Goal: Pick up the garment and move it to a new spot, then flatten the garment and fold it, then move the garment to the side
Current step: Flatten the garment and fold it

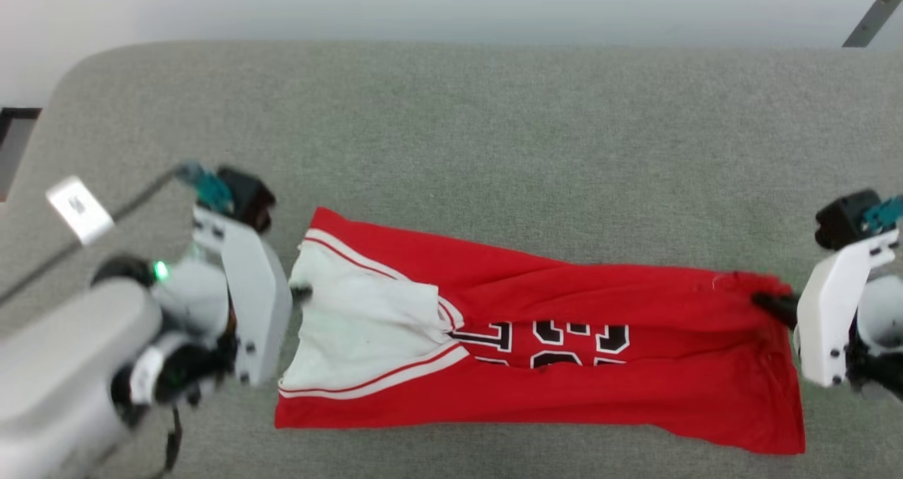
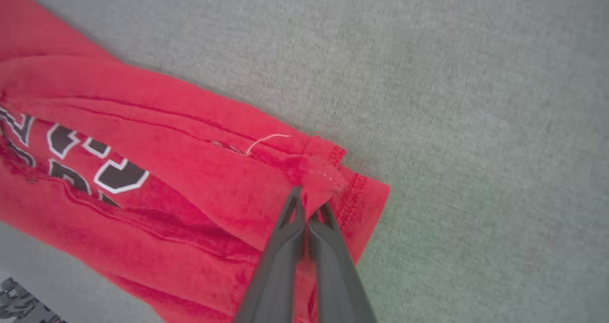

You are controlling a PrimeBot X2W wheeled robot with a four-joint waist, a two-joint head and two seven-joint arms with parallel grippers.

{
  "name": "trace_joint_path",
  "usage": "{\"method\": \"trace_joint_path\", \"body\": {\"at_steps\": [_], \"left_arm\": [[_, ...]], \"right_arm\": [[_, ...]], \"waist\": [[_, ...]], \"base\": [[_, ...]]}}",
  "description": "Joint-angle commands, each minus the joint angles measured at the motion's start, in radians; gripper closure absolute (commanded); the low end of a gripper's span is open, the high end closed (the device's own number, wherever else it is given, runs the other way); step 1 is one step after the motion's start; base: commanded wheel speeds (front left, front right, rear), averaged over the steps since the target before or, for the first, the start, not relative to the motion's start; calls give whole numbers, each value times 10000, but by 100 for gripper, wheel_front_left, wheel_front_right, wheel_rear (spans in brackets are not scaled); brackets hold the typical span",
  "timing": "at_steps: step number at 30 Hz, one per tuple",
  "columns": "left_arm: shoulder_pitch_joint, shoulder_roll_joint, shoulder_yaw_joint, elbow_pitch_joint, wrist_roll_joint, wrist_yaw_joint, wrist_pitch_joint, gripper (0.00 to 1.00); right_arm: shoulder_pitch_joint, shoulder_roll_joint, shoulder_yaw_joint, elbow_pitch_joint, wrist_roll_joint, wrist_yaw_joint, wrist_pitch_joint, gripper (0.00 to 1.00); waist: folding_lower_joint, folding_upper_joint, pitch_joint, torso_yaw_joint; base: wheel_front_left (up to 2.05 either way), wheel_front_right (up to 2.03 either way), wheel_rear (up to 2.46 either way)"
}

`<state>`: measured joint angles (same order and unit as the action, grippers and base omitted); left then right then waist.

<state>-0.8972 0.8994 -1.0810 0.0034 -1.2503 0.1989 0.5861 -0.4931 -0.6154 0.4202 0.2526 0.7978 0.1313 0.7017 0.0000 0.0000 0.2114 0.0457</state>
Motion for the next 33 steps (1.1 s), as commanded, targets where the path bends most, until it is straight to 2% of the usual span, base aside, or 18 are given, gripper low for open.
{"method": "trace_joint_path", "body": {"at_steps": [1, 5, 8, 18, 20, 21, 22, 23, 24, 25, 33], "left_arm": [[302, 84, -51, -138, -104, 141, -55, 100], [961, 96, -245, -384, -349, 364, -145, 100], [1284, -14, -350, -258, -501, 311, -198, 100], [1848, -164, -578, 557, -743, -4, -298, 100], [1900, -262, -564, 688, -775, -80, -393, 82], [1912, -295, -582, 750, -756, -131, -418, 78], [1917, -323, -595, 811, -714, -173, -472, 70], [1929, -365, -573, 873, -690, -227, -562, 52], [1952, -398, -543, 933, -670, -234, -674, 18], [1980, -430, -528, 1006, -650, -236, -754, 0], [2084, -531, -490, 1292, -580, -197, -1089, 0]], "right_arm": [[264, 18, -41, -61, 20, -10, 109, 100], [673, 60, -68, -194, 145, -10, 643, 100], [850, 95, -25, -299, 133, -10, 982, 100], [1183, 74, 233, -141, -126, -11, 1108, 100], [1225, 97, 205, -23, -155, -11, 1052, 100], [1224, 123, 188, 23, -167, -11, 1013, 95], [1205, 145, 175, 67, -189, -11, 979, 75], [1202, 153, 164, 108, -214, -11, 925, 64], [1213, 169, 151, 134, -250, -11, 877, 40], [1222, 195, 147, 178, -274, -11, 843, 0], [1301, 347, 16, 201, -366, -9, 799, 0]], "waist": [[0, 0, -71, 30], [0, 0, -117, 0], [0, 0, -141, -36], [0, 0, -406, -97], [0, 0, -479, -66], [0, 0, -513, -54], [0, 0, -549, -44], [0, 0, -588, -35], [0, 0, -624, -27], [0, 0, -664, -20], [0, 0, -1104, -10]], "base": [[0, 0, 0], [0, 0, 0], [0, 0, 0], [0, 0, 0], [0, 0, 0], [0, 0, 0], [0, 0, 0], [0, 0, 0], [0, 0, 0], [0, 0, 0], [0, 0, 0]]}}
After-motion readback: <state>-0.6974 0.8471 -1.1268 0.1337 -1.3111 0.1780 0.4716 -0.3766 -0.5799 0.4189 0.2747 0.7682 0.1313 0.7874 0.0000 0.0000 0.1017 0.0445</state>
